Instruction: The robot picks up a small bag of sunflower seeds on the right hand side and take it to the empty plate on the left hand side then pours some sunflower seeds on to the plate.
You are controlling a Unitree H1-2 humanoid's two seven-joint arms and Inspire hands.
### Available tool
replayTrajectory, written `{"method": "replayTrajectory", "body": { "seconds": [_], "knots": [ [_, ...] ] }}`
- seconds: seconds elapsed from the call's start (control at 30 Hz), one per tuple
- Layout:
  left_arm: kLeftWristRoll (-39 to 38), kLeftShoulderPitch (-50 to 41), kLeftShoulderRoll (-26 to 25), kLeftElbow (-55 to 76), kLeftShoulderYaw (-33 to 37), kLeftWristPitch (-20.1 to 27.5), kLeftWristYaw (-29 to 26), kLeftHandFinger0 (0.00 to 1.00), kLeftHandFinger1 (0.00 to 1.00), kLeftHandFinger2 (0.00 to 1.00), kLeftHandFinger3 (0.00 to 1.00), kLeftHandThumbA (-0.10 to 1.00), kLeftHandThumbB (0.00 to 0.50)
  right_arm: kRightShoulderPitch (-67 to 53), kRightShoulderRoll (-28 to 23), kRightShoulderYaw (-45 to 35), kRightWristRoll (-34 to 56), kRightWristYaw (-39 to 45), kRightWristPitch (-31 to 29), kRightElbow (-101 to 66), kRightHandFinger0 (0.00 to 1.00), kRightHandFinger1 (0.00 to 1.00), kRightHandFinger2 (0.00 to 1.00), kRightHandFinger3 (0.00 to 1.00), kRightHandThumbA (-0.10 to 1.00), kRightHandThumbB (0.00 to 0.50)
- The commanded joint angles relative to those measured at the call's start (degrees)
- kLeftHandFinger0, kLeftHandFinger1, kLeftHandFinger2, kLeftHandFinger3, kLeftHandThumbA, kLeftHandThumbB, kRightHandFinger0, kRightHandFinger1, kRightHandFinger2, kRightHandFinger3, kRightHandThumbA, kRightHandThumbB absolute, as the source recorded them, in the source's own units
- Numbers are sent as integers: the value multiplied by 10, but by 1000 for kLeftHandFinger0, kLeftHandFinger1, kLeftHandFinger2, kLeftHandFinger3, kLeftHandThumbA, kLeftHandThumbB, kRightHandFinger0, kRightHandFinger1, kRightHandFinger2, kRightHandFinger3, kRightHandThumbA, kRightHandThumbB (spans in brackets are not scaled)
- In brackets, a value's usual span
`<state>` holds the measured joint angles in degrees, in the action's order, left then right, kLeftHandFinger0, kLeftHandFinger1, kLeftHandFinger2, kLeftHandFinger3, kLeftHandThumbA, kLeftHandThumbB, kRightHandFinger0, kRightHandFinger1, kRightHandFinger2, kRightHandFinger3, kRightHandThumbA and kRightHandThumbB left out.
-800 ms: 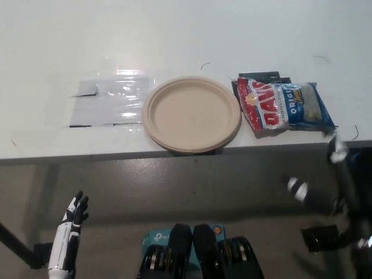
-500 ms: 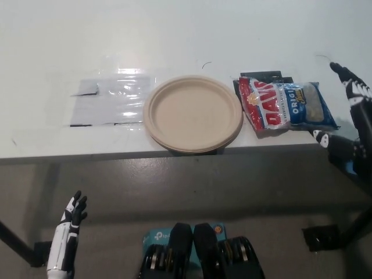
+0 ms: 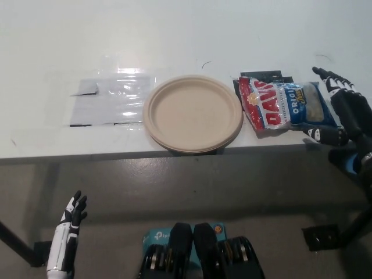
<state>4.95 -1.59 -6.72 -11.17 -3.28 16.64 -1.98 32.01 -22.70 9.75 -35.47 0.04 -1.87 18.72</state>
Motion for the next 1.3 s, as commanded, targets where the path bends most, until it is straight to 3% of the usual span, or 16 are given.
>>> {"method": "replayTrajectory", "body": {
  "seconds": [0.0, 0.33, 0.8, 1.27],
  "knots": [
    [-3, 4, -3, 5, -2, 21, -2, 1000, 1000, 1000, 1000, 1000, 351, 38, -17, 11, -11, 17, 8, 3, 1000, 1000, 1000, 1000, 968, 484],
    [6, 5, -6, 7, -1, 16, -4, 1000, 1000, 1000, 1000, 1000, 374, 56, -13, 11, 2, 12, 5, 19, 1000, 1000, 1000, 1000, 940, 457],
    [-6, 4, -4, 8, -2, 19, 1, 1000, 1000, 1000, 1000, 1000, 350, 73, -6, 20, -1, 2, -7, 77, 1000, 1000, 1000, 1000, 975, 500],
    [1, 6, -5, -1, -3, 28, -5, 1000, 1000, 1000, 1000, 1000, 334, 106, 10, 45, -6, -12, -16, 158, 1000, 1000, 1000, 1000, 983, 482]
  ]
}}
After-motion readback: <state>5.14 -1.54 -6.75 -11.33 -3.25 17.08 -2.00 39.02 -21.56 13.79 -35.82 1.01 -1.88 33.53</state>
